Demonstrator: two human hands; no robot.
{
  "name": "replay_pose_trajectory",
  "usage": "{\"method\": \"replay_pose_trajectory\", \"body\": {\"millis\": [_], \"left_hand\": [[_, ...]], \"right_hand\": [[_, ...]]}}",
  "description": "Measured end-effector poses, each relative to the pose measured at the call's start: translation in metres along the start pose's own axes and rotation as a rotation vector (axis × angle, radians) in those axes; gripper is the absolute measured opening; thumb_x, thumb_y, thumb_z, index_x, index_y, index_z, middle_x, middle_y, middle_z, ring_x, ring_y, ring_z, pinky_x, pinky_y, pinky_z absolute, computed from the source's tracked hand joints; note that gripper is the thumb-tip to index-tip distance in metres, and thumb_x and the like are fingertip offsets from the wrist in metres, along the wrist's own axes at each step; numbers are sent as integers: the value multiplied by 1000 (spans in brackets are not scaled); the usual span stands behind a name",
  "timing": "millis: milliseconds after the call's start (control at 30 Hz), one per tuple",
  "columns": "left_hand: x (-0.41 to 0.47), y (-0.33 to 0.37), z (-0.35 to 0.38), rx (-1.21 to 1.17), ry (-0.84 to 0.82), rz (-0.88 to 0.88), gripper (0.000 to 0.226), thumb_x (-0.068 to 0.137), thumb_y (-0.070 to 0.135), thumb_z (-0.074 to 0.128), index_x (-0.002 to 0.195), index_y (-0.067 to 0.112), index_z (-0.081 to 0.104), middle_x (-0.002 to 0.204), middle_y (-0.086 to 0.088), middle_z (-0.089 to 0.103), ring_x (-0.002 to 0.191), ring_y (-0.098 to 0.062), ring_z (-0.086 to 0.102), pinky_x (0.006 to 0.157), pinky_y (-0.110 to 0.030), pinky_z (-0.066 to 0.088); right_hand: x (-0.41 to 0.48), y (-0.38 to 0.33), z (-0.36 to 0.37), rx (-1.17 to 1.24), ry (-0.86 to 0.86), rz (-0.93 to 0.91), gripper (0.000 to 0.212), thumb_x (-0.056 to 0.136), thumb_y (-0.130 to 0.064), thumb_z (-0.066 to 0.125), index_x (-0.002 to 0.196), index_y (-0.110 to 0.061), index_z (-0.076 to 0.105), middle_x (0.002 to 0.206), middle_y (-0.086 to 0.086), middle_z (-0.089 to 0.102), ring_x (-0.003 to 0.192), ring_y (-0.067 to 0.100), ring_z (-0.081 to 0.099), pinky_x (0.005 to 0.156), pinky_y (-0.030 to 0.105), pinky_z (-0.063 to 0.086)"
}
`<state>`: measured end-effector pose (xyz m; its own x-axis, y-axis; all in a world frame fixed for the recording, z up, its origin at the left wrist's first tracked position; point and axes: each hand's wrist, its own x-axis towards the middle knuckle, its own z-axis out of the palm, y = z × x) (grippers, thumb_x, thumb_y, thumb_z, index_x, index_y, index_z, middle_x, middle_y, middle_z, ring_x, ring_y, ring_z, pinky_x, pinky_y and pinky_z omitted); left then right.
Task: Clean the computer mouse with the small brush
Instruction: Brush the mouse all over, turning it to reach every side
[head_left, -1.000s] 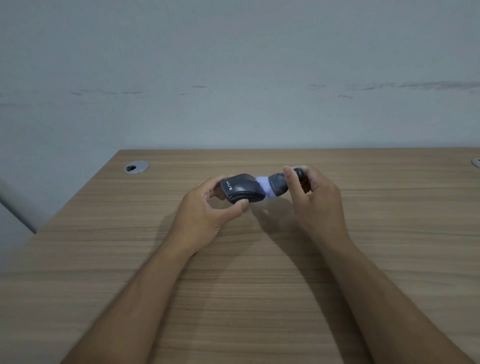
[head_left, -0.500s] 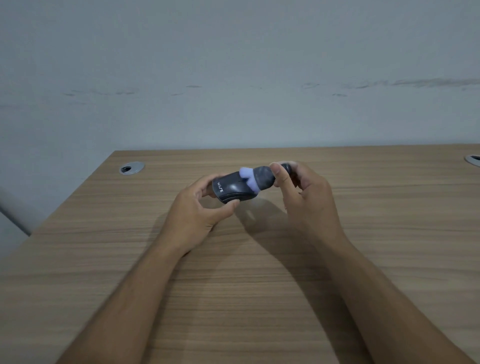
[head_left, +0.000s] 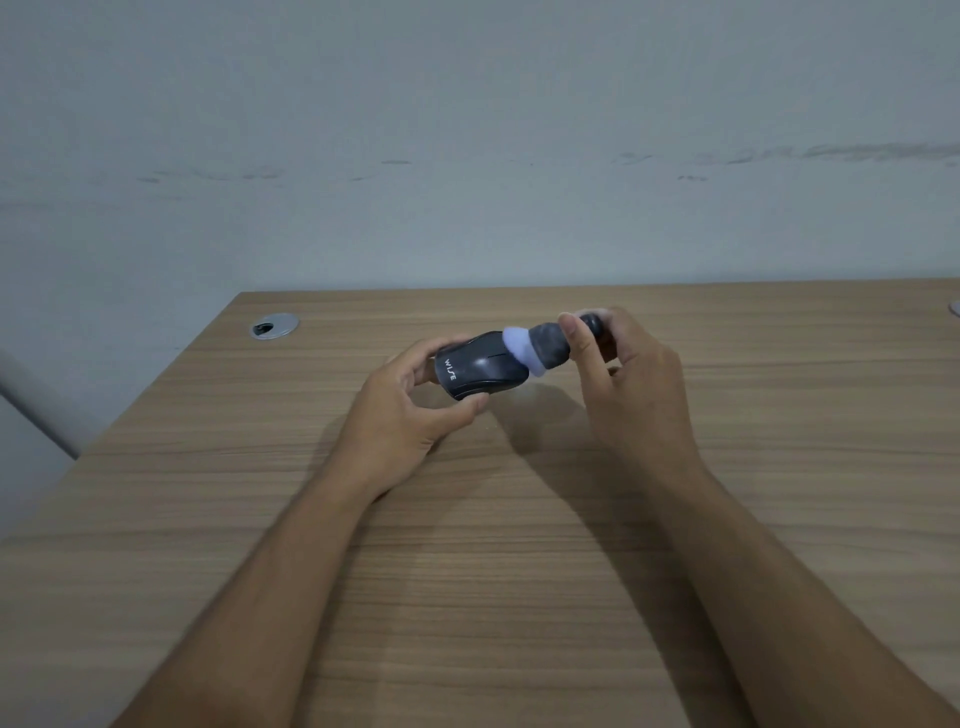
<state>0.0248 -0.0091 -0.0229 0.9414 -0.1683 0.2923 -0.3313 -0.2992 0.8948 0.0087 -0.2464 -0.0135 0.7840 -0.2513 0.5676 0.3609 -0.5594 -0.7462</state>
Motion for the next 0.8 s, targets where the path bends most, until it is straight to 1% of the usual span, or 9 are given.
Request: {"method": "replay_pose_trajectory", "body": {"millis": [67, 167, 267, 333, 400, 500, 567, 667, 800], "left_hand": [[0, 0, 1, 18, 9, 3, 61, 86, 12, 94, 139, 31, 72, 133, 6, 81, 128, -11, 74, 119, -43, 54], [1, 0, 2, 42, 18, 5, 60, 83, 20, 94, 136, 39, 73, 134, 5, 79, 128, -10, 74, 115, -49, 57], [0, 0, 1, 96, 11, 3, 62, 79, 34, 93, 136, 45, 72, 138, 3, 76, 130, -9, 73, 118, -48, 55], [1, 0, 2, 144, 24, 20, 62, 78, 38, 94, 136, 46, 72, 136, 4, 76, 128, -7, 72, 117, -41, 54], [1, 2, 4, 221, 58, 30, 64, 79, 36, 95, 138, 44, 72, 129, 4, 73, 124, -4, 69, 112, -29, 53], [0, 6, 4, 329, 83, 33, 68, 78, 34, 95, 141, 43, 71, 122, 5, 65, 116, 0, 64, 95, -6, 45], [-1, 7, 4, 359, 103, 63, 68, 77, 31, 96, 140, 42, 72, 114, 7, 61, 109, 4, 62, 84, 3, 41], [-1, 7, 6, 406, 117, 119, 65, 76, 27, 96, 136, 40, 75, 102, 14, 58, 101, 5, 56, 80, 4, 38], [2, 10, 6, 403, 138, 106, 65, 71, 22, 97, 130, 38, 74, 100, 16, 54, 93, 8, 51, 74, 2, 39]], "right_hand": [[-2, -3, 3, 48, -11, 1, 17, 111, -35, 65, 108, -23, 77, 83, -12, 73, 77, 8, 67, 62, 14, 44], [-5, -8, 3, 81, -124, -67, 19, 111, -37, 66, 107, -21, 77, 82, -8, 74, 73, 11, 66, 62, 21, 48], [-3, -4, 4, -14, -61, -79, 22, 110, -38, 66, 105, -19, 76, 81, -9, 72, 69, 9, 65, 62, 17, 44], [-3, -3, 7, -28, -11, -63, 20, 111, -37, 66, 107, -20, 76, 85, -10, 73, 73, 10, 67, 64, 19, 46], [-5, -10, 6, 21, -60, -86, 18, 111, -35, 67, 109, -20, 77, 91, -11, 76, 77, 11, 68, 65, 17, 48], [-7, -19, 3, -7, -169, -197, 19, 111, -33, 67, 111, -17, 77, 92, -11, 75, 74, 5, 65, 65, 10, 44], [-6, -18, 5, -57, -122, -211, 19, 111, -34, 66, 110, -17, 76, 91, -10, 74, 73, 1, 64, 66, 12, 43], [-9, -20, 10, -33, -31, -179, 18, 111, -33, 67, 111, -17, 76, 94, -8, 75, 73, 13, 66, 66, 22, 48], [-11, -28, 6, -47, -137, -297, 18, 111, -30, 67, 112, -14, 76, 94, -7, 74, 76, 7, 65, 68, 14, 46]]}}
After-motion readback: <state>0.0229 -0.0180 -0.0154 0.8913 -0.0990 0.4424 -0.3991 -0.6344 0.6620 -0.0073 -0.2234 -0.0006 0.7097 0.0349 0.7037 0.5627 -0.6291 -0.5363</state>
